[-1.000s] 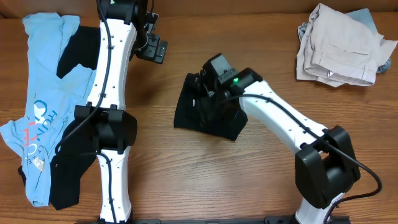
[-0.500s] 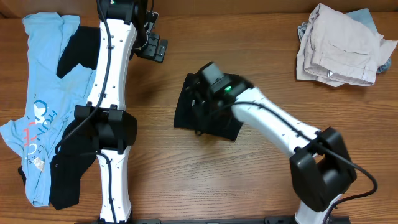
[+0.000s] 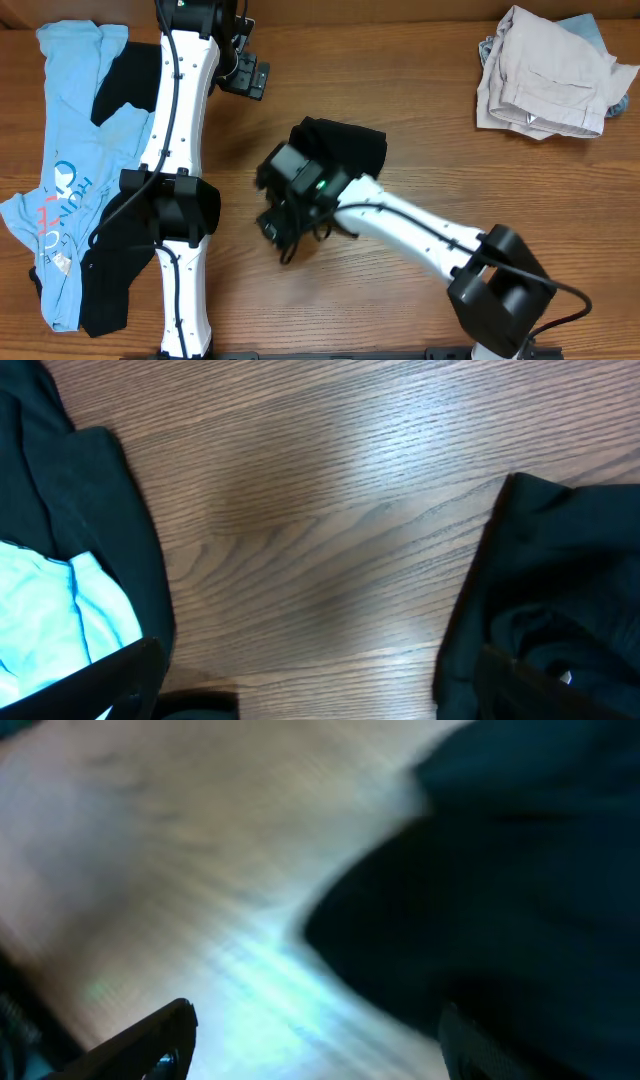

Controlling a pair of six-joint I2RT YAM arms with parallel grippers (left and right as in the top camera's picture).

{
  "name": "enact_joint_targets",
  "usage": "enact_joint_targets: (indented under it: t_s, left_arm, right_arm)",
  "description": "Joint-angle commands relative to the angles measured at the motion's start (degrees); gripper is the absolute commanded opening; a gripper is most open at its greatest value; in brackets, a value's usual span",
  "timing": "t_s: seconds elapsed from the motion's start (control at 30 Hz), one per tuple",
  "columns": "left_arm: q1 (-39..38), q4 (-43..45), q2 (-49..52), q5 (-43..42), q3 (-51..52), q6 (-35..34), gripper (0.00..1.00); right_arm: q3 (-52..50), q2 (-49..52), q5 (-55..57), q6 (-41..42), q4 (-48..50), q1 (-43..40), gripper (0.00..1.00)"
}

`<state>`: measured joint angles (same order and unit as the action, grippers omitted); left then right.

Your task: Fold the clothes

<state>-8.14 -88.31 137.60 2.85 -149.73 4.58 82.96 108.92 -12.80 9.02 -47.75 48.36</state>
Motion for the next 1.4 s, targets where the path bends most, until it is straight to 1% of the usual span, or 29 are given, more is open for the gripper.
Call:
enact_joint_targets:
  t_s: [0.0,0.13,0.23,0.33,0.5,0.6,0.67,0.7,0.73,0.8,0.83,0.97,1.07,1.2,1.23,1.27,1.3,1.33,1.37]
  left_arm:
    - [0.0,0.0,-0.8,0.1,-1.3,-0.5,1.00]
    - [0.0,-0.1,-0.8,0.1,-1.3,-0.5,1.00]
    - [0.0,-0.2,-0.8,0.1,-1.3,-0.5,1.00]
    - [0.0,-0.3,-0.8,0.1,-1.3,-0.5,1.00]
    - [0.0,-0.3,-0.8,0.1,-1.3,-0.5,1.00]
    - [0.0,-0.4,-0.8,0.1,-1.3,-0.5,1.00]
    - [0.0,-0.4,-0.8,0.1,-1.3,-0.5,1.00]
    - [0.0,-0.5,-0.8,0.1,-1.3,-0.5,1.00]
    - [0.0,-0.5,-0.8,0.2,-1.3,-0.5,1.00]
    - [0.0,-0.6,-0.8,0.1,-1.3,-0.5,1.00]
    - [0.0,-0.6,-0.8,0.1,-1.3,-0.5,1.00]
    - [0.0,-0.7,-0.8,0.1,-1.3,-0.6,1.00]
    - [0.0,-1.0,-0.8,0.1,-1.3,-0.6,1.00]
    - [0.0,-1.4,-0.8,0.1,-1.3,-0.5,1.00]
    - [0.0,-1.4,-0.8,0.1,-1.3,-0.5,1.00]
    - [0.0,-1.4,-0.8,0.1,-1.3,-0.5,1.00]
    - [0.0,-1.4,-0.8,0.1,-1.3,-0.5,1.00]
    - [0.0,-1.4,-0.8,0.1,-1.3,-0.5,1.00]
    - [0.0,-1.4,-0.8,0.1,-1.3,-0.5,1.00]
  right_arm:
    - [3.2,-0.7,1.8,1.5,0.2,-5.3,0.81]
    - [5.6,-0.7,2.5,1.5,1.3,-9.9,0.80]
    - [5.9,-0.7,2.5,1.1,4.1,-12.3,0.79]
    - [5.8,-0.1,4.7,1.0,6.3,-13.1,0.75]
    - [5.8,3.1,13.3,1.0,10.6,-13.2,0.68]
    - [5.8,5.4,13.5,-0.5,13.3,-13.2,0.65]
    - [5.8,6.9,14.3,-0.5,15.0,-13.2,0.60]
    - [5.8,7.7,15.0,-0.5,16.0,-13.2,0.52]
    - [5.8,8.3,15.5,-0.5,16.8,-13.2,0.35]
    - [5.8,9.2,16.7,-0.4,19.0,-13.2,0.13]
    - [5.8,9.6,17.2,-0.4,20.3,-13.2,0.04]
    - [5.8,9.7,17.3,0.3,28.4,-13.4,0.04]
    - [5.8,9.9,17.8,3.4,36.5,-13.4,0.04]
    - [5.8,10.4,17.9,4.6,44.9,-13.4,0.04]
    - [5.8,10.4,17.9,4.6,45.6,-13.4,0.13]
    - [5.9,10.4,17.9,4.6,45.6,-13.4,0.43]
    - [5.8,10.3,17.9,4.6,45.4,-13.4,0.71]
    - [5.9,10.1,17.9,4.6,44.4,-13.4,0.91]
    - [5.9,9.9,17.8,4.6,42.8,-13.4,1.00]
